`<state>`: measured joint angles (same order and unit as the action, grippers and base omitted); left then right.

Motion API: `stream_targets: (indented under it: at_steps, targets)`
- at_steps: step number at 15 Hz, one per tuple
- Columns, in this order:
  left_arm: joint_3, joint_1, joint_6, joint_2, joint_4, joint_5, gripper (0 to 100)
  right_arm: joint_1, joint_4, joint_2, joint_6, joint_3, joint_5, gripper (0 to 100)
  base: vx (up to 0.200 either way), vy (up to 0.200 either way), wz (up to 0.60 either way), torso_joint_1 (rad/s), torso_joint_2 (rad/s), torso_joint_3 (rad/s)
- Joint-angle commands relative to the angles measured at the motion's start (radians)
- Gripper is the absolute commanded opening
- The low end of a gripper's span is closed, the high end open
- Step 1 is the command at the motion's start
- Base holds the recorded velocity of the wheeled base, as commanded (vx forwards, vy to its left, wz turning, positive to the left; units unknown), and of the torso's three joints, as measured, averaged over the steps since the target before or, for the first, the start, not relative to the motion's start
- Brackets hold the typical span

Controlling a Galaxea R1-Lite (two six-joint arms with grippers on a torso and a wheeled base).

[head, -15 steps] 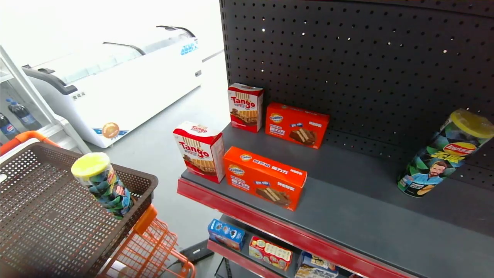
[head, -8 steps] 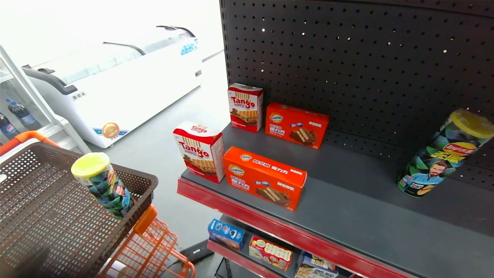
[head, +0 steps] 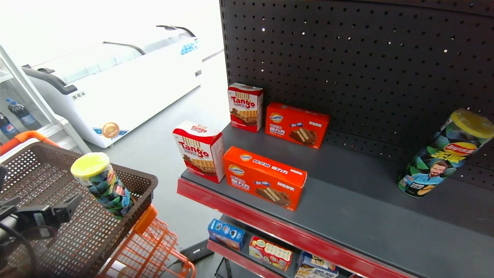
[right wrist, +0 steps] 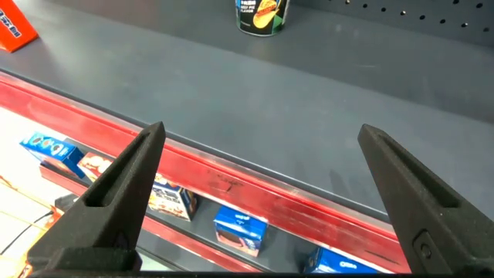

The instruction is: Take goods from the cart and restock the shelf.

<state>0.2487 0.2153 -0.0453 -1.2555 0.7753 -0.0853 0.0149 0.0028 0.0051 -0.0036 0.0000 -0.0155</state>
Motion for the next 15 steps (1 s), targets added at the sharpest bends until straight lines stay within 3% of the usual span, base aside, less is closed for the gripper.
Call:
stream_targets:
  at_steps: [1, 2, 3, 4, 8, 15]
  targets:
    - [-0.049, -0.002, -0.002, -0.337, 0.302, 0.002, 100, 0.0, 0.0, -0.001, -0.001, 0.0, 0.0, 100, 0.0, 0.0, 0.0, 0.0, 0.0, 0.0]
    - [-0.049, -0.002, -0.002, -0.341, 0.309, 0.001, 100, 0.0, 0.0, -0.001, -0.001, 0.0, 0.0, 100, 0.0, 0.0, 0.0, 0.0, 0.0, 0.0]
    - [-0.043, -0.021, 0.005, -0.452, 0.441, 0.002, 100, 0.0, 0.0, -0.001, -0.001, 0.0, 0.0, 100, 0.0, 0.0, 0.0, 0.0, 0.0, 0.0]
    - [-0.039, -0.022, 0.009, -0.501, 0.493, 0.002, 100, 0.0, 0.0, -0.001, -0.001, 0.0, 0.0, 100, 0.0, 0.0, 0.0, 0.0, 0.0, 0.0]
    - [-0.016, -0.044, 0.042, -0.639, 0.647, 0.002, 100, 0.0, 0.0, -0.001, -0.001, 0.0, 0.0, 100, 0.0, 0.0, 0.0, 0.0, 0.0, 0.0]
    - [0.109, -0.039, 0.041, -0.76, 0.699, 0.002, 100, 0.0, 0.0, -0.001, -0.001, 0.0, 0.0, 100, 0.0, 0.0, 0.0, 0.0, 0.0, 0.0]
